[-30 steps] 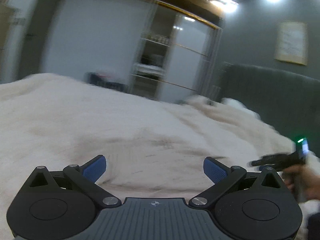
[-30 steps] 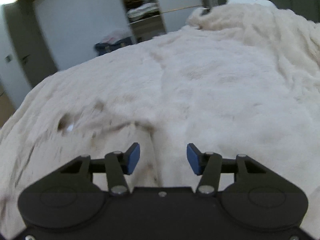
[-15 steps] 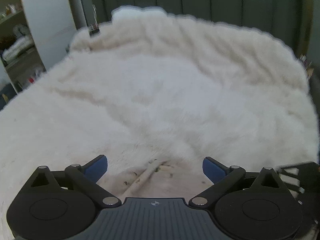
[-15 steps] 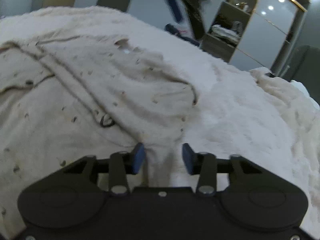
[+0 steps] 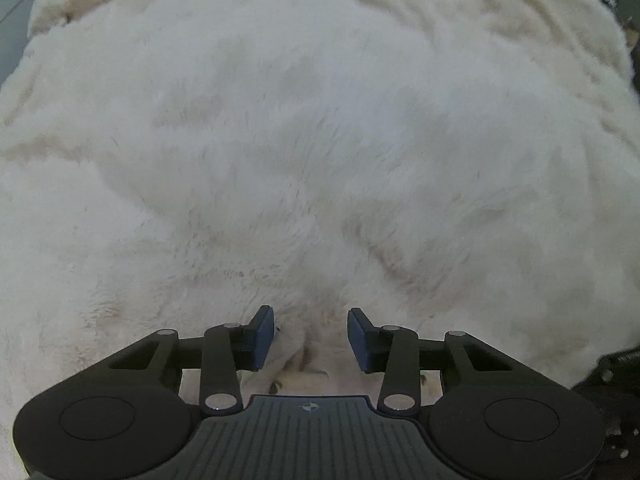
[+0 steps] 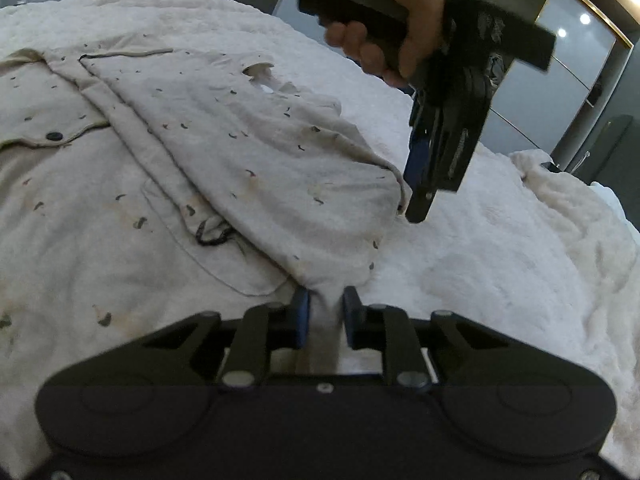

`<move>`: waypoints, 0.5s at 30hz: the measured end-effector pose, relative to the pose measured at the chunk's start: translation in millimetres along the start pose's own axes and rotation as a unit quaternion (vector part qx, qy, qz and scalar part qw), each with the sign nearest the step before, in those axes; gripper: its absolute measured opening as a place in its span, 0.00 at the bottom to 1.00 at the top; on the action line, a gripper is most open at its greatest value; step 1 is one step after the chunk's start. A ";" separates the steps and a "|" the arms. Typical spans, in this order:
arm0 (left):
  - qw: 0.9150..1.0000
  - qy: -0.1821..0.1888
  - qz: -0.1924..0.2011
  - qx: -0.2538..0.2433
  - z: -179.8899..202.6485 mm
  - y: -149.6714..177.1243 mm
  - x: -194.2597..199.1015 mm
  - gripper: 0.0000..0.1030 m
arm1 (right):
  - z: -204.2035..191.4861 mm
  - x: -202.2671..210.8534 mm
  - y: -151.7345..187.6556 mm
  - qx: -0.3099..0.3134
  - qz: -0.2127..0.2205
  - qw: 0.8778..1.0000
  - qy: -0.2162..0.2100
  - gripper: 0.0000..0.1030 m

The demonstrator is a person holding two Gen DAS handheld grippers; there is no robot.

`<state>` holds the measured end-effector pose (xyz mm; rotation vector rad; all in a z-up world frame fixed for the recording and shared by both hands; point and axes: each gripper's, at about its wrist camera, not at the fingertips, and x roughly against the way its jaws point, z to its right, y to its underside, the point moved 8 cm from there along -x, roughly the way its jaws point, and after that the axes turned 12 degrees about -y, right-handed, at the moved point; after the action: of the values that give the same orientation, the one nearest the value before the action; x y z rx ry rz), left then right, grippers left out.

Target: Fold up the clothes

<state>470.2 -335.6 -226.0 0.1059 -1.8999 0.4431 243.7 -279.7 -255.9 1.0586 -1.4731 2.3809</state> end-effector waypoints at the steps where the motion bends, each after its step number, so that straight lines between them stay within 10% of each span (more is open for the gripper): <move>1: 1.000 0.002 -0.009 0.001 -0.2 1.2 -3.7 0.10 | -0.4 -0.6 -0.4 0.000 0.000 1.000 -0.002 0.12; 7: 0.988 0.046 -0.016 0.144 -37.0 -1.2 -1.9 0.02 | 24.0 17.0 -0.8 -0.099 0.042 0.993 -0.050 0.00; 12: 0.949 0.073 0.026 0.306 -86.7 -1.4 2.8 0.02 | 77.2 41.6 32.3 -0.312 0.089 0.939 -0.113 0.00; 15: 0.941 0.060 0.031 0.332 -96.8 0.9 -0.1 0.01 | 85.2 46.6 49.7 -0.356 0.082 0.922 -0.130 0.00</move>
<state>555.6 -300.5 -196.9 0.4542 -1.5675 1.0974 227.6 -386.4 -239.7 1.0923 -2.3323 1.5601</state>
